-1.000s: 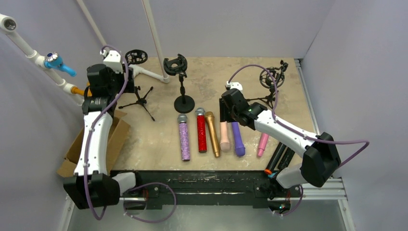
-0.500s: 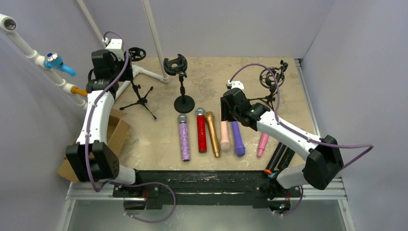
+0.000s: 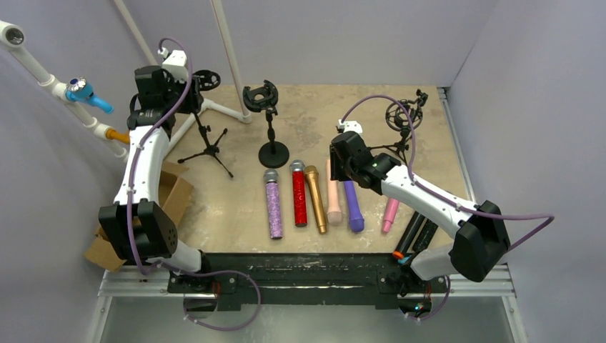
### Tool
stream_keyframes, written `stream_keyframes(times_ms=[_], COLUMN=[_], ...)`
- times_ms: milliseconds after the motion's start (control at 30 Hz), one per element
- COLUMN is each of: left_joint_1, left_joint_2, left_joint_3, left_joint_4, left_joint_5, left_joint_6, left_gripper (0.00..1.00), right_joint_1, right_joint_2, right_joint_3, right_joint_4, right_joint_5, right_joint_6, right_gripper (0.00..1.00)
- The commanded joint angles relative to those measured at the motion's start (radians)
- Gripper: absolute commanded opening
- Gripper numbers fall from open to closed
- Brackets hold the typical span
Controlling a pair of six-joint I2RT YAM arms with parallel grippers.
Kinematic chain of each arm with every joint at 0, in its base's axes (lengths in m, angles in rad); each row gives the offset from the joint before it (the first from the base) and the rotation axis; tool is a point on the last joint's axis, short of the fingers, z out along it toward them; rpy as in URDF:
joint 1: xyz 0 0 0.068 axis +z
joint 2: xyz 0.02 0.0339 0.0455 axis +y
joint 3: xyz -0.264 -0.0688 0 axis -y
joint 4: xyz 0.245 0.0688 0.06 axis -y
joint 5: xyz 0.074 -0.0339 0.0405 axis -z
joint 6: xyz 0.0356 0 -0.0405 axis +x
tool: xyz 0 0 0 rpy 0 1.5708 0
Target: Attach the microphones to the stand
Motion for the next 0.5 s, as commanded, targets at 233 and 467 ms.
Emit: stream_keyframes(times_ms=[233,467], left_joint_1=[0.004,0.026], left_joint_2=[-0.117,-0.151], left_joint_3=[0.002,-0.006], left_joint_4=[-0.2,-0.32], left_joint_5=[0.437,0.567], left_joint_6=[0.261,0.497], left_gripper=[0.0,0.0], right_joint_1=[0.002,0.002], right_joint_2=[-0.032,-0.036], right_joint_3=[0.001,-0.014], right_joint_4=[0.017,0.02], right_joint_5=[0.011,0.009], right_joint_6=[-0.014,-0.01], right_gripper=[0.4,0.4])
